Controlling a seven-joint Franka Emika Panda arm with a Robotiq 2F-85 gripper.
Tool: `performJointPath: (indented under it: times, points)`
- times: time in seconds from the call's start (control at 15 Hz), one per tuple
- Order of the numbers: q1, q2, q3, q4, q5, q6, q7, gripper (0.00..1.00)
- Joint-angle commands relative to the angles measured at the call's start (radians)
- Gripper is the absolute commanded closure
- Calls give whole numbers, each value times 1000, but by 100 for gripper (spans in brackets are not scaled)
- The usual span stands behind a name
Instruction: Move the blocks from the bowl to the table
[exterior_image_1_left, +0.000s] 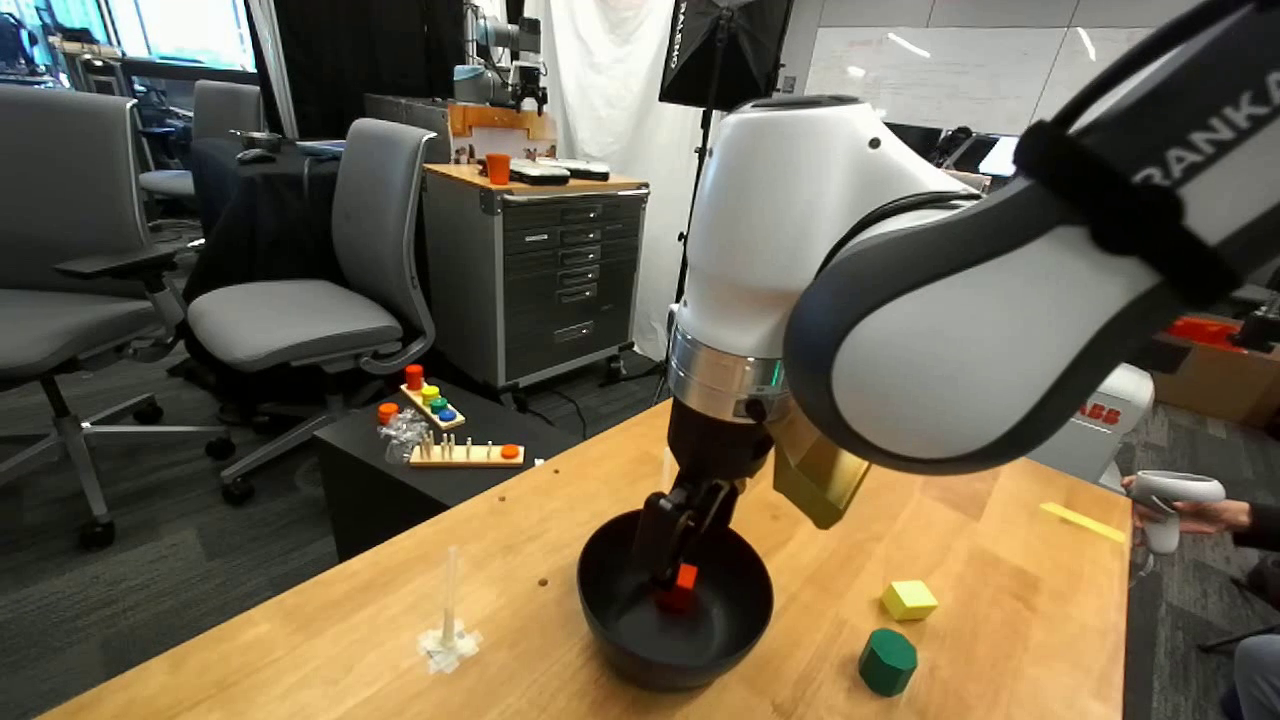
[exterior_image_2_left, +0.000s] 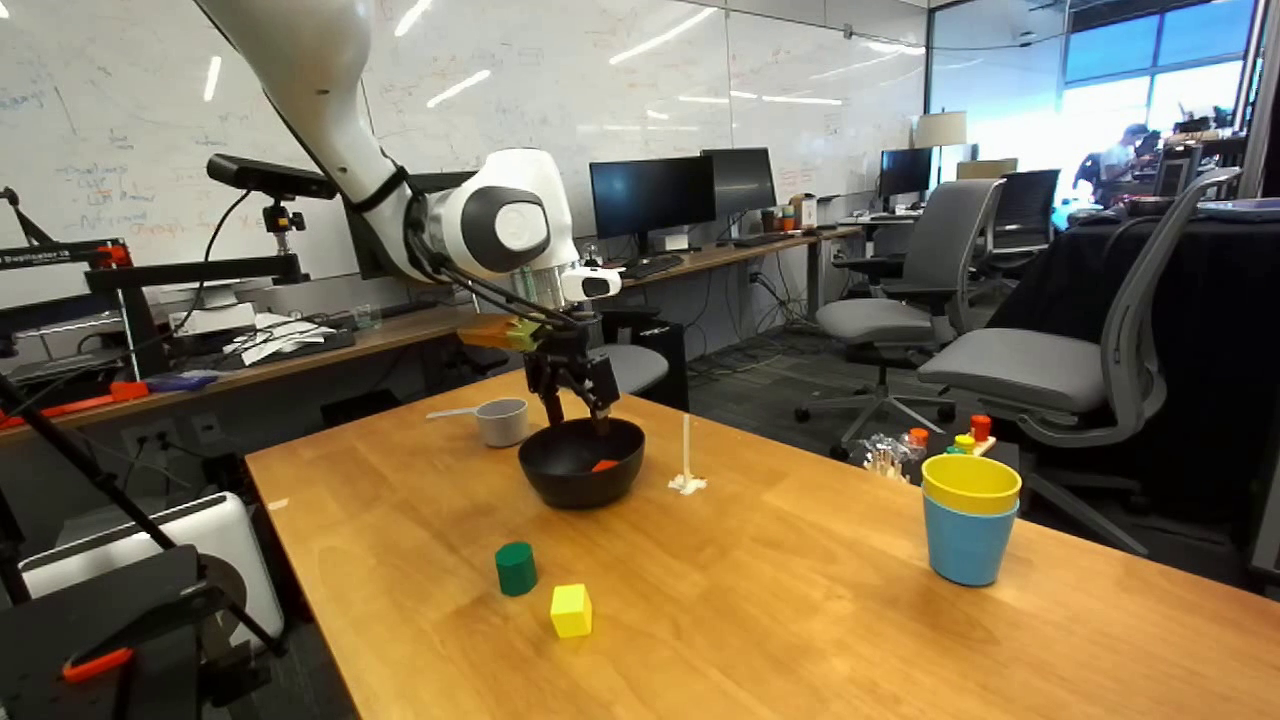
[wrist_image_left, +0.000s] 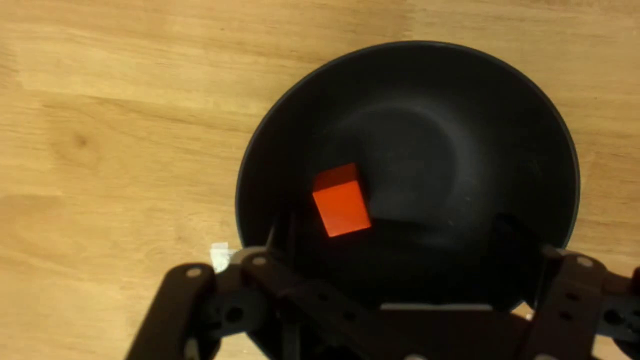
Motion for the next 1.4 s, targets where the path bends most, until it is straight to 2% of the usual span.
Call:
performJointPath:
  times: [0.0,0.47,1.33]
  points:
    - [-26,68,37,108,48,-69,-80,0]
    - [-31,128,31,174,53,-90,-115,0]
    - [-52,173,30,180,52,-85,-139,0]
